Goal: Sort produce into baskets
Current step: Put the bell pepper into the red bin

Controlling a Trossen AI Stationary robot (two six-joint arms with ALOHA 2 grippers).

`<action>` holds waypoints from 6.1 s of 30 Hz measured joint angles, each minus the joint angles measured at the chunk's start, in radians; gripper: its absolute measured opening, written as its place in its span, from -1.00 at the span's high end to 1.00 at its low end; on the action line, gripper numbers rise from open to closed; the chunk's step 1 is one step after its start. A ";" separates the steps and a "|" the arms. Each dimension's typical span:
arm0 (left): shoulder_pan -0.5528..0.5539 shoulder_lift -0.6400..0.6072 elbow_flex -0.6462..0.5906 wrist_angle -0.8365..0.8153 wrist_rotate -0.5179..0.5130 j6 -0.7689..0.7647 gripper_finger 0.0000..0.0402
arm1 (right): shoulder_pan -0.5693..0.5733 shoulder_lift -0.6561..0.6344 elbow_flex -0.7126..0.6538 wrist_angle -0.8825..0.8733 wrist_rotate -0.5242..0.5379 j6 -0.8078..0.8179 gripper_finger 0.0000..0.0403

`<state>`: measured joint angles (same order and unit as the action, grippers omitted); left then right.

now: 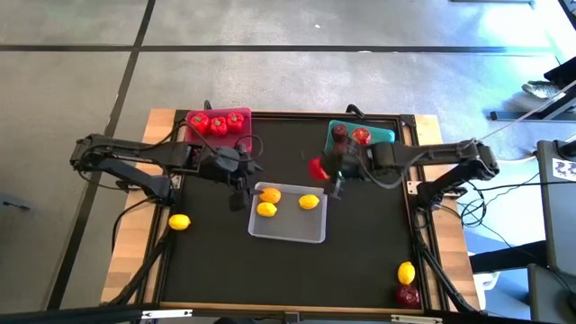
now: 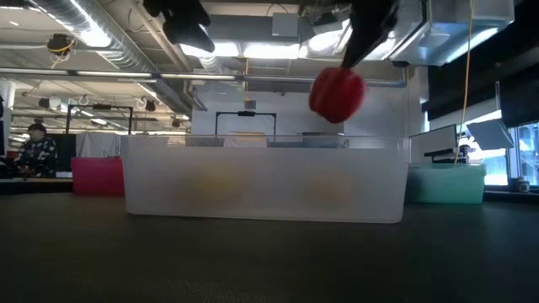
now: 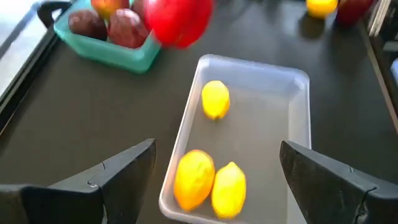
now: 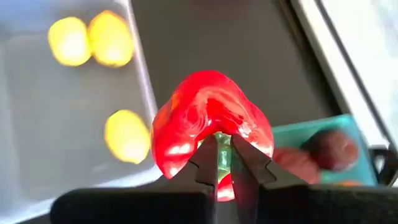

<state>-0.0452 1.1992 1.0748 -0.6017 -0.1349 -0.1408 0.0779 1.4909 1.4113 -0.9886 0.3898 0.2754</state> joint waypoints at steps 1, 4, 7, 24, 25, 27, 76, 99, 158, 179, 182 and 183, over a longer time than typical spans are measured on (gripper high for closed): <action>0.000 -0.003 -0.017 0.036 0.000 -0.006 -0.68 | -0.028 0.006 0.000 0.024 -0.008 -0.047 0.89; 0.000 0.000 -0.071 0.112 -0.003 -0.010 -0.68 | -0.116 0.024 0.000 0.095 -0.053 -0.159 0.89; 0.007 0.007 -0.132 0.201 -0.010 -0.015 -0.68 | -0.206 0.063 0.001 0.182 -0.127 -0.253 0.89; 0.101 0.065 -0.218 0.372 -0.133 -0.059 -0.68 | -0.386 0.311 0.000 0.341 -0.400 -0.389 0.88; 0.103 0.073 -0.218 0.370 -0.133 -0.048 -0.68 | -0.386 0.316 0.000 0.340 -0.400 -0.389 0.88; 0.107 0.092 -0.218 0.377 -0.132 -0.032 -0.68 | -0.386 0.325 0.000 0.335 -0.400 -0.389 0.88; 0.243 0.347 -0.217 0.675 0.008 -0.090 -0.66 | -0.385 0.120 -0.133 0.373 -0.410 -0.407 0.25; 0.375 0.552 -0.176 0.858 0.102 -0.002 -0.01 | -0.213 0.025 -0.503 0.979 -0.419 -0.370 0.25; 0.641 -0.166 -0.340 0.201 -0.272 -0.095 0.85 | -0.216 0.025 -0.504 0.999 -0.373 -0.360 0.25; 0.695 -0.163 -0.562 0.466 -0.186 -0.177 0.79 | -0.216 0.025 -0.504 1.026 -0.372 -0.361 0.25; 0.695 -0.150 -0.595 0.535 -0.177 -0.178 0.79 | -0.216 0.025 -0.504 1.026 -0.372 -0.361 0.25; 0.695 -0.142 -0.603 0.546 -0.177 -0.177 0.79 | -0.216 0.025 -0.504 1.026 -0.372 -0.362 0.25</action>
<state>0.6498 1.0575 0.4720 -0.0558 -0.3118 -0.3177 -0.1379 1.5162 0.9073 0.0372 0.0181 -0.0862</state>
